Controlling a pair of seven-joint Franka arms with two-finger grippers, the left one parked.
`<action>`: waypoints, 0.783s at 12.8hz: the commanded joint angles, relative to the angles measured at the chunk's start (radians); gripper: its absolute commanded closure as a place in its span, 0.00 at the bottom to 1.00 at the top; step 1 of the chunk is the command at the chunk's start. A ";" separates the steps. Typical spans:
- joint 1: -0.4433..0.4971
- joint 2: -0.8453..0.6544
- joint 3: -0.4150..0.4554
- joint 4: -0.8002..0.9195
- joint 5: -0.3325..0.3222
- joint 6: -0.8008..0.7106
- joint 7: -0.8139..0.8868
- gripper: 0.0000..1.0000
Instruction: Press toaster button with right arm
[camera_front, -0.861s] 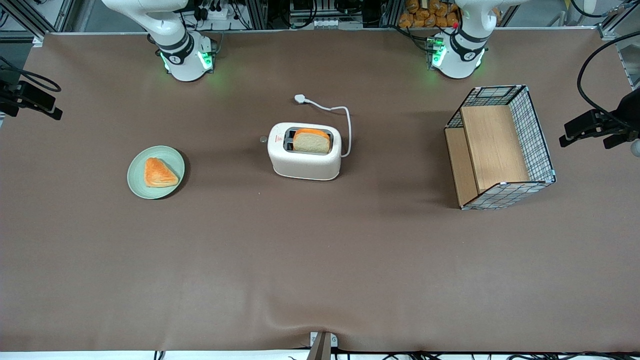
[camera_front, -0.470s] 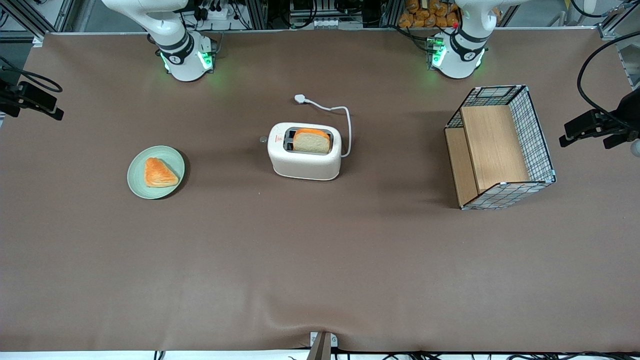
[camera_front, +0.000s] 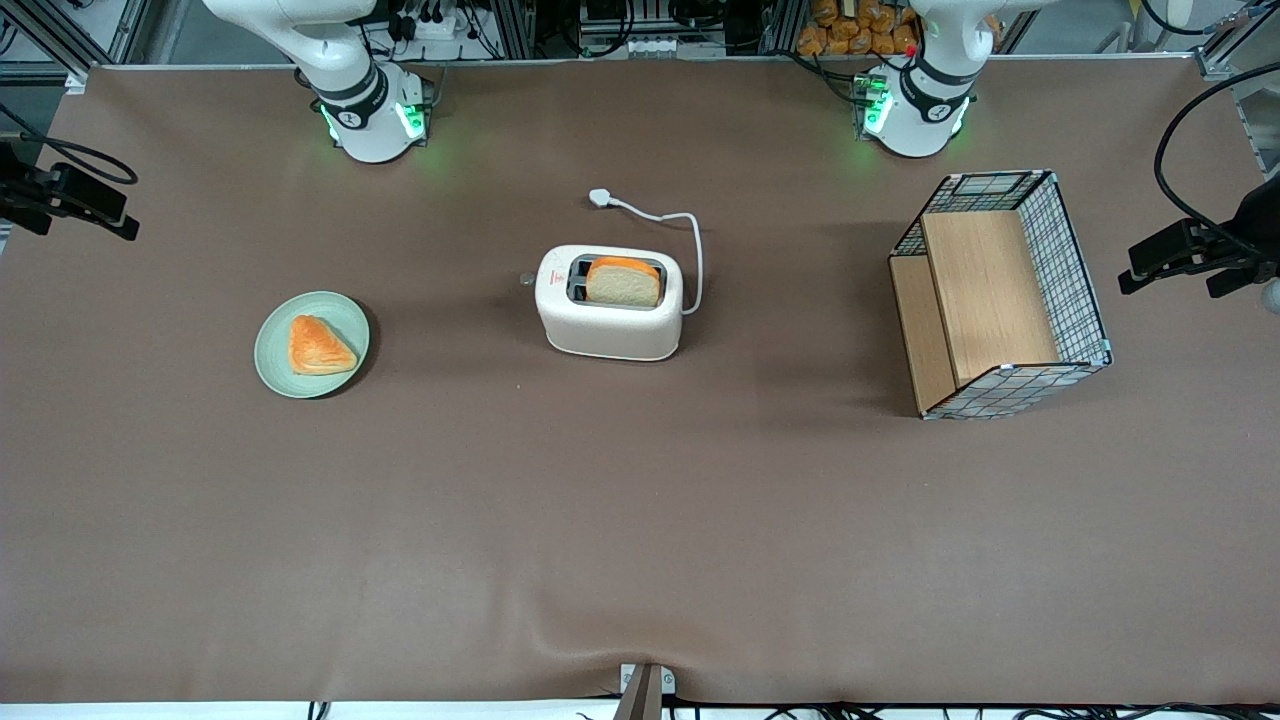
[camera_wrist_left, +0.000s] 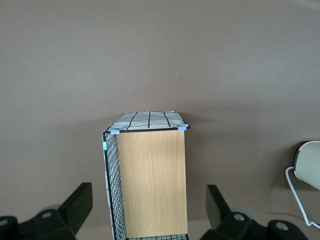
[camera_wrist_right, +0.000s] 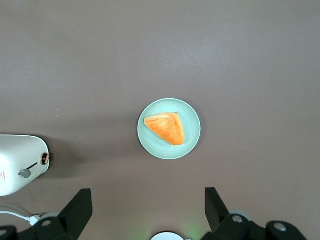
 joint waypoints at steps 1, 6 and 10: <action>0.033 0.023 0.000 0.016 -0.021 -0.018 0.006 0.00; 0.081 0.082 0.000 0.014 -0.015 -0.018 0.014 0.00; 0.105 0.105 0.000 -0.011 0.060 -0.018 0.022 0.00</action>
